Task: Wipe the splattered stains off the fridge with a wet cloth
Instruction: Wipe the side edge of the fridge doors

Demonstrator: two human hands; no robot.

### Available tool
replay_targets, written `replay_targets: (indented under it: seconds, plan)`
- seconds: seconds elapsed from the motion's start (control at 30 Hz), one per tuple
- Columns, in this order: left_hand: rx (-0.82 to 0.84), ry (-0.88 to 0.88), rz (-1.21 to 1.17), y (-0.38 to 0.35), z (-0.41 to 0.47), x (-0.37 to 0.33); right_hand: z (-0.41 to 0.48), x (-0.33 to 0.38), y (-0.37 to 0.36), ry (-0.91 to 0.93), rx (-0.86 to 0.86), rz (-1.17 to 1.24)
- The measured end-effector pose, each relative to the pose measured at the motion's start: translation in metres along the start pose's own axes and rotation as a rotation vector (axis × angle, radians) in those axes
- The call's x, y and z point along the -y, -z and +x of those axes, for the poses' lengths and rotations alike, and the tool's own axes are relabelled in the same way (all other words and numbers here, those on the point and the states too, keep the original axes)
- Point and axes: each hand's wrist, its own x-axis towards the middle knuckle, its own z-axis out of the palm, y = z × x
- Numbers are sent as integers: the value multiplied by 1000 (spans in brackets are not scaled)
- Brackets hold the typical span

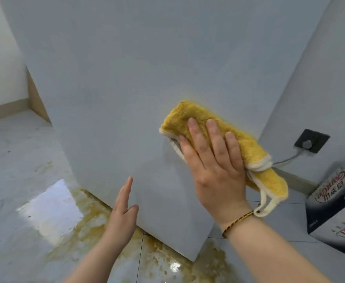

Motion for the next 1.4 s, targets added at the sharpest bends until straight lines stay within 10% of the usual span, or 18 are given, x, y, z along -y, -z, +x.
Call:
replay_targets:
  seconds: [0.47, 0.7, 1.1, 1.4]
  plan:
    - [-55, 77, -107, 37, 0, 13, -63, 100, -68, 191, 376, 148]
    - [-122, 139, -150, 50, 0, 15, -68, 132, -70, 484, 1135, 398]
    - [-104, 211, -540, 66, 17, -20, 20, 105, -30, -1254, 1014, 1779]
    - [-190, 284, -715, 163, 12, -149, 180, 100, 4, -1421, 1112, 1799]
